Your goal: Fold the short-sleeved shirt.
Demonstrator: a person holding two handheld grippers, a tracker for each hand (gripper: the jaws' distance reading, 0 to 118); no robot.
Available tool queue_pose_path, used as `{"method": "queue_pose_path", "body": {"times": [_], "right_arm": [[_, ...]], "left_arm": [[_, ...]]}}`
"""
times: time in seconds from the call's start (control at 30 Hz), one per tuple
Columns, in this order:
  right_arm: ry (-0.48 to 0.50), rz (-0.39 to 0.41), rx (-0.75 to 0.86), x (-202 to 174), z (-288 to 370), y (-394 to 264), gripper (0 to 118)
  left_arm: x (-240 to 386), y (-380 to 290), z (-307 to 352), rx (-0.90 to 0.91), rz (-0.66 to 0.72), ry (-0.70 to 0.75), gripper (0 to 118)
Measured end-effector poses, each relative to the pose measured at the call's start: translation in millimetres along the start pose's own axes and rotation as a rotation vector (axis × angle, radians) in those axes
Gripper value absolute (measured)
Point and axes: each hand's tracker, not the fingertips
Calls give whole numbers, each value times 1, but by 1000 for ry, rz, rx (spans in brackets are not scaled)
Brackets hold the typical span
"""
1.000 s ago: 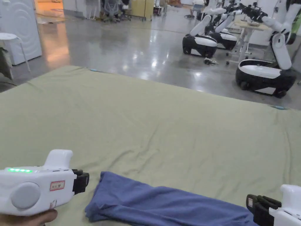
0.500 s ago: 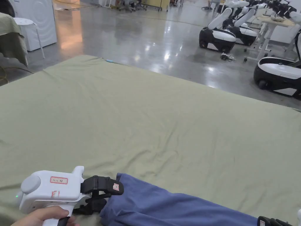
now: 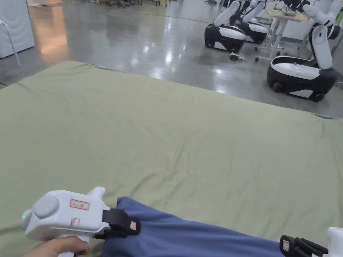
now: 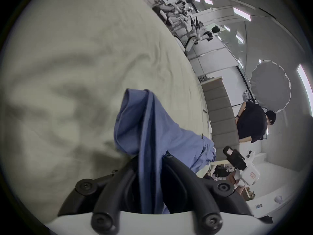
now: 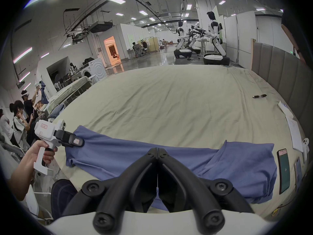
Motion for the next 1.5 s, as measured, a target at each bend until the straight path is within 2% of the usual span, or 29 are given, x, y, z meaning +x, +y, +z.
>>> {"method": "queue_pose_path", "body": {"times": [0.07, 0.23, 0.33, 0.4, 0.53, 0.63, 0.73, 0.8, 0.83, 0.9, 0.93, 0.97, 1.0, 1.03, 1.07, 1.17, 1.3, 1.33, 1.4, 1.43, 1.5], "right_arm": [[6, -8, 6, 0, 1, -1, 1], [28, -53, 31, 8, 8, -3, 1], [36, -57, 54, 10, 15, -2, 1], [47, -63, 66, 12, 19, -2, 1], [51, -48, 82, 17, 25, -4, 1], [39, -33, 85, 25, 30, -8, 1], [11, -21, 68, 36, 31, -14, 1], [-9, -16, 63, 43, 33, -19, 1], [-12, -20, 60, 46, 33, -21, 1], [-7, -43, 53, 51, 33, -22, 1], [0, -52, 54, 53, 33, -23, 1], [7, -56, 56, 54, 33, -24, 1], [9, -57, 57, 54, 33, -24, 1], [13, -55, 58, 54, 33, -24, 1], [18, -53, 61, 54, 34, -25, 1], [32, -65, 68, 53, 35, -26, 1], [43, -116, 80, 53, 33, -30, 1], [45, -122, 80, 54, 33, -31, 1], [41, -128, 83, 54, 32, -32, 1], [40, -130, 83, 55, 32, -32, 1], [34, -138, 83, 59, 32, -33, 1]], "left_arm": [[4, 7, 13, 70, -63, 96, 8], [4, 19, 47, 174, 9, 296, 8], [40, -1, 49, 204, 35, 263, 8], [78, -19, 42, 208, -10, 201, 8], [149, -56, -5, 153, -130, 82, 9], [171, -76, -72, 80, -192, 92, 9], [176, -90, -143, 47, -281, 212, 9], [169, -97, -184, 126, -416, 425, 9], [165, -98, -196, 119, -451, 472, 9], [158, -104, -209, 106, -430, 452, 9], [157, -105, -211, 102, -438, 453, 13], [158, -106, -206, 101, -456, 466, 26], [163, -107, -197, 105, -472, 432, 45], [170, -110, -189, 103, -480, 394, 70], [180, -111, -173, 145, -495, 372, 77], [190, -110, -120, 284, -531, 335, 77], [163, -92, -88, 429, -410, 419, 74], [156, -89, -89, 419, -410, 448, 63], [145, -87, -99, 322, -392, 468, 23], [144, -91, -109, 299, -392, 431, 12], [149, -103, -132, 253, -426, 368, 12]]}}
